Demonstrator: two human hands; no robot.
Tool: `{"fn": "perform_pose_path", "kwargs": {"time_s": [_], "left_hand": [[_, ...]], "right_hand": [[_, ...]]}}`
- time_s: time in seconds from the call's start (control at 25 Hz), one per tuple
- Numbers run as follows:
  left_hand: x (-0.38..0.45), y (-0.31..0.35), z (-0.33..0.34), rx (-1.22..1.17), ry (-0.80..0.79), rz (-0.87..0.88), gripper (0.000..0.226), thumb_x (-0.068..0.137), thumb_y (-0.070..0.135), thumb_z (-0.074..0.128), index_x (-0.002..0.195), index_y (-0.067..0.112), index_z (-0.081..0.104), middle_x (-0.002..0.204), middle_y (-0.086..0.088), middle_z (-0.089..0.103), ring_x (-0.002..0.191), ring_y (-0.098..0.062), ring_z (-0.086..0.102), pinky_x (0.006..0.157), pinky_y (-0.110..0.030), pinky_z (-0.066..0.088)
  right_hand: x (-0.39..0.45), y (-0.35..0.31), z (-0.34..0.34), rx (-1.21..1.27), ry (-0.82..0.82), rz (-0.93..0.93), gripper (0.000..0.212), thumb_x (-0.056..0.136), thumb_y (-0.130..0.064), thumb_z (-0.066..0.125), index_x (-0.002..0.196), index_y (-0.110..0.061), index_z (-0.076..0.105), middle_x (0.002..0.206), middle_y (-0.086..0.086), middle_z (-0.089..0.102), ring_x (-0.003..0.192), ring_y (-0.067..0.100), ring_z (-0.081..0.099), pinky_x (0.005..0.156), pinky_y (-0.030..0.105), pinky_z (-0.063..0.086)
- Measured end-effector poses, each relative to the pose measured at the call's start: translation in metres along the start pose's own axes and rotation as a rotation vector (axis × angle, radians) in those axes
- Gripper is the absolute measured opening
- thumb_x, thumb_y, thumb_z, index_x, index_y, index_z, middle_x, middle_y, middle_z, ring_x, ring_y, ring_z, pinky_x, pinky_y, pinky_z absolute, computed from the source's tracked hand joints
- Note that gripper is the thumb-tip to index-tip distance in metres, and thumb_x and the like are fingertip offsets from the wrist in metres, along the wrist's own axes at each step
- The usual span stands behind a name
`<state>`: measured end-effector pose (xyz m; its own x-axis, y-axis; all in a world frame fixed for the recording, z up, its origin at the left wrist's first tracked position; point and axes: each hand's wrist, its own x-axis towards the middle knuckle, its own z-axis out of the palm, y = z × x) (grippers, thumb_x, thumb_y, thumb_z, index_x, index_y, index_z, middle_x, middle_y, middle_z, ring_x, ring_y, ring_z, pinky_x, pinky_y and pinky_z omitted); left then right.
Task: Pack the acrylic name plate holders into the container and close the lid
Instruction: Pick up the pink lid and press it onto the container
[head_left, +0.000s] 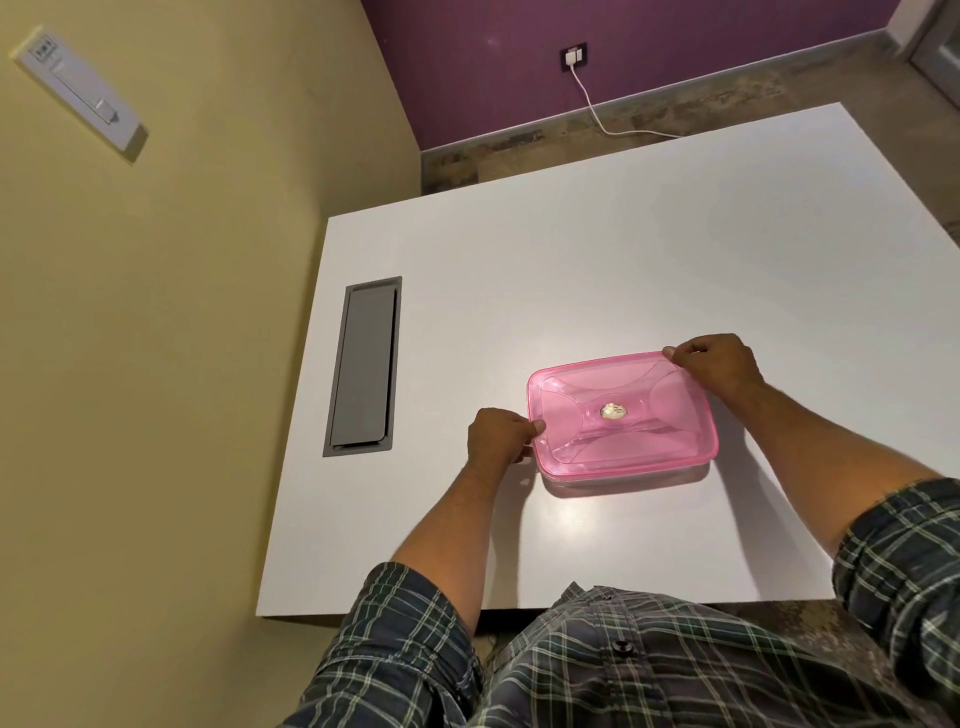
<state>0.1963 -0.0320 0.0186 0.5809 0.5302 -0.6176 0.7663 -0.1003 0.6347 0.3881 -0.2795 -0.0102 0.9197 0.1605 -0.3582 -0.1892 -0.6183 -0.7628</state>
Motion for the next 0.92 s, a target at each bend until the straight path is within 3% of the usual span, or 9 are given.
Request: {"fn": "perform_pose_path", "kwargs": {"time_s": [0.12,0.24,0.4,0.52,0.6,0.72,0.84,0.92], "left_hand": [[0.008,0.001,0.001,-0.077,-0.029,-0.142,0.027,0.077,0.017,0.084,0.089,-0.005,0.072,0.088,-0.019,0.077,0.086,-0.033,0.076,0.065,-0.032,0.051],[0.014,0.003,0.003,-0.130,-0.056,-0.221,0.031,0.078,0.013,0.083,0.097,-0.008,0.071,0.094,-0.022,0.076,0.091,-0.035,0.075,0.070,-0.038,0.052],[0.016,0.005,0.000,-0.139,-0.085,-0.241,0.025,0.079,0.015,0.083,0.092,0.000,0.068,0.095,-0.020,0.077,0.091,-0.033,0.076,0.065,-0.034,0.048],[0.009,0.005,-0.003,-0.046,-0.081,-0.122,0.023,0.081,0.020,0.081,0.087,0.005,0.066,0.093,-0.020,0.076,0.084,-0.031,0.076,0.058,-0.029,0.048],[0.001,0.000,-0.002,0.040,-0.019,0.047,0.027,0.081,0.022,0.079,0.099,0.008,0.064,0.089,-0.016,0.076,0.073,-0.027,0.076,0.059,-0.030,0.056],[-0.010,-0.004,-0.001,0.227,-0.069,0.173,0.056,0.080,0.023,0.077,0.130,0.013,0.055,0.094,-0.011,0.076,0.071,-0.023,0.075,0.061,-0.030,0.058],[-0.015,-0.002,-0.005,0.255,-0.197,0.117,0.077,0.078,0.015,0.082,0.145,0.016,0.045,0.097,-0.016,0.075,0.077,-0.029,0.076,0.063,-0.034,0.061],[-0.017,0.000,-0.007,0.148,-0.230,0.012,0.071,0.078,0.008,0.083,0.141,0.013,0.048,0.097,-0.023,0.074,0.079,-0.035,0.073,0.068,-0.040,0.060]], "right_hand": [[-0.001,-0.004,0.000,-0.006,-0.013,0.049,0.029,0.084,-0.042,0.076,0.086,-0.013,0.078,0.094,0.008,0.076,0.084,0.029,0.065,0.085,0.042,0.055],[-0.001,-0.006,-0.002,-0.081,-0.005,0.097,0.032,0.081,-0.048,0.075,0.081,-0.016,0.075,0.089,0.008,0.075,0.087,0.036,0.069,0.087,0.048,0.058],[0.005,-0.014,-0.003,-0.098,-0.042,0.183,0.038,0.077,-0.047,0.078,0.081,-0.009,0.074,0.086,0.015,0.075,0.080,0.038,0.071,0.085,0.049,0.060],[0.009,-0.018,-0.003,-0.130,-0.038,0.238,0.038,0.078,-0.046,0.078,0.083,-0.009,0.072,0.086,0.013,0.073,0.074,0.033,0.069,0.077,0.042,0.061],[0.010,-0.016,-0.003,-0.082,-0.053,0.213,0.032,0.077,-0.044,0.079,0.083,-0.013,0.073,0.091,0.012,0.073,0.081,0.034,0.069,0.080,0.044,0.061],[0.009,-0.016,-0.003,-0.020,-0.065,0.202,0.030,0.076,-0.038,0.081,0.087,-0.011,0.073,0.096,0.015,0.073,0.092,0.038,0.070,0.087,0.054,0.059],[0.007,-0.023,-0.003,-0.013,-0.059,0.264,0.036,0.075,-0.036,0.082,0.095,-0.007,0.071,0.099,0.016,0.073,0.094,0.037,0.071,0.087,0.052,0.060],[0.004,-0.022,-0.003,-0.014,-0.053,0.252,0.035,0.074,-0.039,0.081,0.091,-0.009,0.072,0.095,0.014,0.073,0.090,0.035,0.071,0.085,0.050,0.061]]}}
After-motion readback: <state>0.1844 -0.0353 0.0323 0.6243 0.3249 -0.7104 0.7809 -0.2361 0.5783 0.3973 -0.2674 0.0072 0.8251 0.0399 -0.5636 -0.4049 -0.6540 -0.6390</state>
